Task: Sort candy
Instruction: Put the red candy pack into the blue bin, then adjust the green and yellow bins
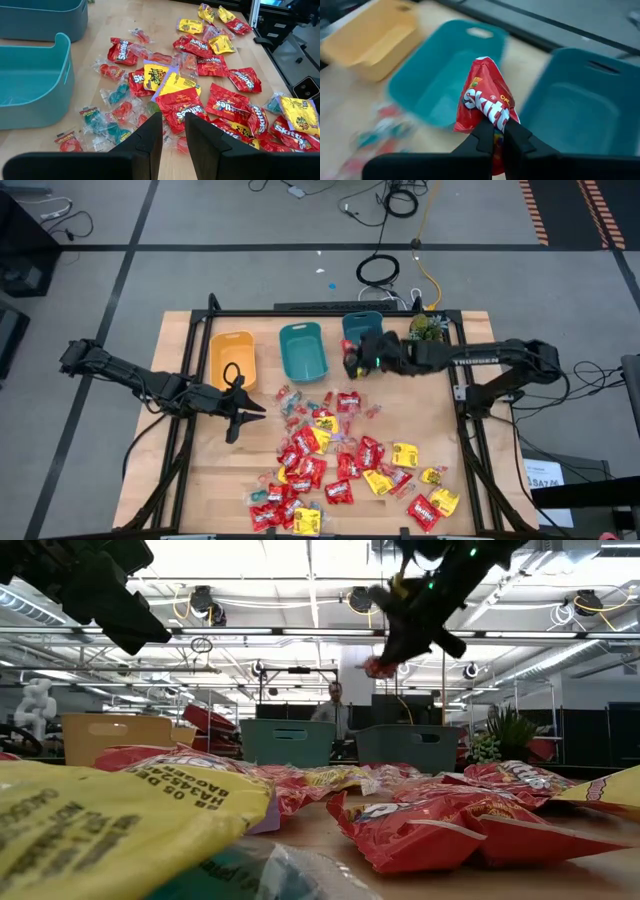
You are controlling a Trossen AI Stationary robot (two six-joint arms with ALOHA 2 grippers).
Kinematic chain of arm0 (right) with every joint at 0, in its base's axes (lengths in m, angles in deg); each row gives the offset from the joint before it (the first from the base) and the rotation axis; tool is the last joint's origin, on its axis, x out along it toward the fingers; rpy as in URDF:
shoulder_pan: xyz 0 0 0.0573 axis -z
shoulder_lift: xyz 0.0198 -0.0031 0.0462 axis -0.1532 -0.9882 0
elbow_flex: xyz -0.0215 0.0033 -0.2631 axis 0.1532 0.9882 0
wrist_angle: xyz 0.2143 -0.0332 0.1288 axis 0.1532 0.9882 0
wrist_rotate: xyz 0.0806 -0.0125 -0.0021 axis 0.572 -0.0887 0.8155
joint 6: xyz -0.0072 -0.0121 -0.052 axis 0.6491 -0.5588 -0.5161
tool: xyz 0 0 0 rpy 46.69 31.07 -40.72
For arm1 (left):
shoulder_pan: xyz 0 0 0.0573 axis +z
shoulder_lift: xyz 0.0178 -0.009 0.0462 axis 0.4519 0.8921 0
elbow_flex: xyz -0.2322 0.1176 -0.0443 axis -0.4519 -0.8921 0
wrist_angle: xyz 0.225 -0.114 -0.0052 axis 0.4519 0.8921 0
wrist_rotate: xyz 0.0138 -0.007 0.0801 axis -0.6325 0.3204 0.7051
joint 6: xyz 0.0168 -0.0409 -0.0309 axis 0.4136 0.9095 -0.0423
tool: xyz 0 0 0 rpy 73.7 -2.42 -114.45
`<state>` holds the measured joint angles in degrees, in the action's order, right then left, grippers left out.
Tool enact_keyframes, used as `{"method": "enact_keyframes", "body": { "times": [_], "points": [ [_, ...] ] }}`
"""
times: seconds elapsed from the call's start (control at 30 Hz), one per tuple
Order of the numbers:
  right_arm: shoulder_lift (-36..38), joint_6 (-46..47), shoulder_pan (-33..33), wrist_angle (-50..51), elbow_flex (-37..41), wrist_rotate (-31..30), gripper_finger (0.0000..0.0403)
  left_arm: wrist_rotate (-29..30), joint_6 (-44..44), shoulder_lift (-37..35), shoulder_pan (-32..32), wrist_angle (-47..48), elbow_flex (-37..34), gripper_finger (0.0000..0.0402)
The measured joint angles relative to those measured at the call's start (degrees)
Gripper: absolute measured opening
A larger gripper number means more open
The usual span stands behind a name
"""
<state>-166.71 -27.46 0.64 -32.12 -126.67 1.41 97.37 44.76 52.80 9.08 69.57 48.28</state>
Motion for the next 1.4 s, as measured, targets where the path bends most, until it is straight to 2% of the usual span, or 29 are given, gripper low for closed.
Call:
{"method": "enact_keyframes", "body": {
  "times": [0.27, 0.5, 0.73, 0.9, 1.07, 1.2, 1.4],
  "points": [
    [0.0, 1.3, 9.9, 2.7, 0.0, 0.1, 0.0008, 0.0, 0.0, 0.0, 0.0, 0.0, 0.0, 0.0093],
    [0.0, 1.3, 14.5, 5.6, 0.0, 1.6, 0.0063, 0.0, 0.0, 0.0, 0.0, 0.0, 0.0, 0.0093],
    [0.0, 1.3, 15.0, 5.8, 0.0, 1.8, 0.0142, 0.9, -0.1, 0.0, 0.1, 0.0, 0.0, 0.0093],
    [0.0, 1.3, 15.0, 5.8, 0.0, 1.8, 0.0178, 1.3, -0.1, 0.0, 0.1, -1.6, 0.0, 0.0093],
    [0.0, 1.3, 14.8, 5.6, 0.0, 2.7, 0.0191, 2.7, -0.1, 0.0, 0.1, -3.1, 0.0, 0.0093],
    [0.0, 0.0, 14.8, 2.6, 0.0, 9.0, 0.0191, 9.2, 2.9, 0.0, 0.2, -3.0, 0.0, 0.0096],
    [0.0, -3.4, 13.9, -1.9, 0.0, 13.9, 0.0189, 13.2, 3.0, 0.0, 0.5, -2.7, 0.0, 0.0145]
  ]
}}
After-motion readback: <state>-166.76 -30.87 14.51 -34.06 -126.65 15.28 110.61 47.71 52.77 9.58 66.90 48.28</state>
